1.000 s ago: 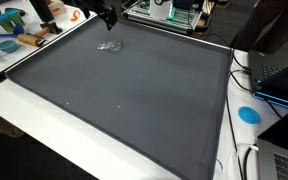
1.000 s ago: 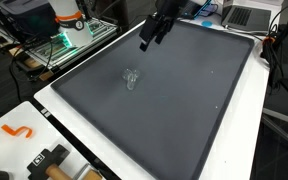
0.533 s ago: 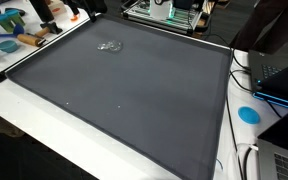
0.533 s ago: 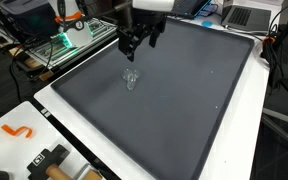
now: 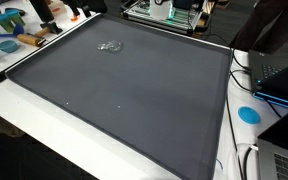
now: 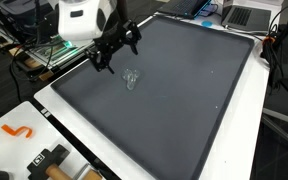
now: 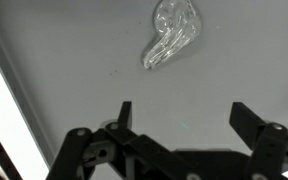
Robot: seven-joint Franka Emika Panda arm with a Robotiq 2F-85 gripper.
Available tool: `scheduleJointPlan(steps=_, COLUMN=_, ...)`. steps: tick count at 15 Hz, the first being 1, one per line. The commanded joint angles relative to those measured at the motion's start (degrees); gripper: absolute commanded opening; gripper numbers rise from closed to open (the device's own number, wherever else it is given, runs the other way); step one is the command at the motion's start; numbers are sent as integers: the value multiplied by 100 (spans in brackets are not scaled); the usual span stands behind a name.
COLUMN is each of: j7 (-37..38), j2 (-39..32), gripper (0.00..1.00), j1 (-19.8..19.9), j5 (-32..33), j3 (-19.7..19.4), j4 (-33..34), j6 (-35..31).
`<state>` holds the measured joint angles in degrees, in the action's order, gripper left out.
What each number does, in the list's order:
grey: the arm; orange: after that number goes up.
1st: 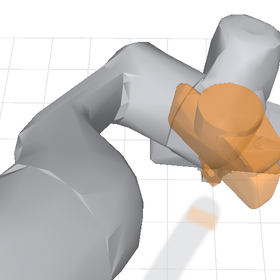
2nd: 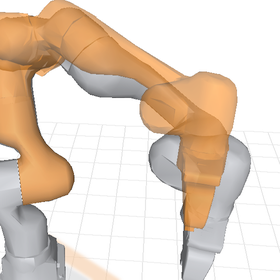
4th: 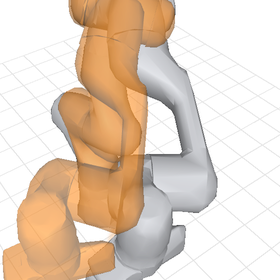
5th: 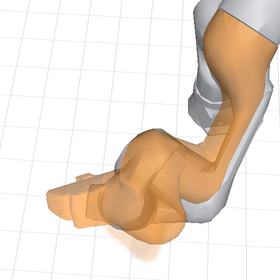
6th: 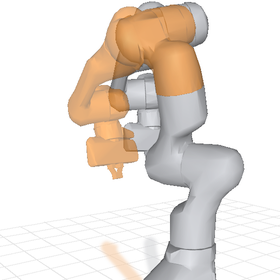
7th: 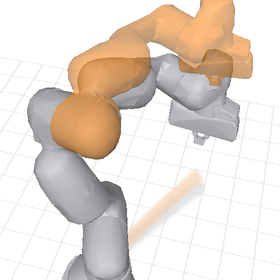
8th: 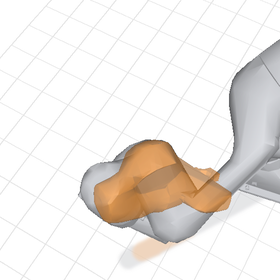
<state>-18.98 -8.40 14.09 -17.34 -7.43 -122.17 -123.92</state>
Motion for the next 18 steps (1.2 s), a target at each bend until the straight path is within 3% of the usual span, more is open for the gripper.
scheduleJointPlan(steps=1, j7=-729, j2=339, gripper=100, j1=197, j5=-846, j3=-127, j4=-648, j6=-264)
scheduleJointPlan(steps=12, j7=-2688, j2=530, gripper=100, j1=378, j5=-3003, j3=-475, j4=-1599, j6=-808)
scheduleJointPlan(steps=18, j7=-3327, j2=626, gripper=100, j1=335, j5=-3760, j3=-604, j4=-1916, j6=-933)
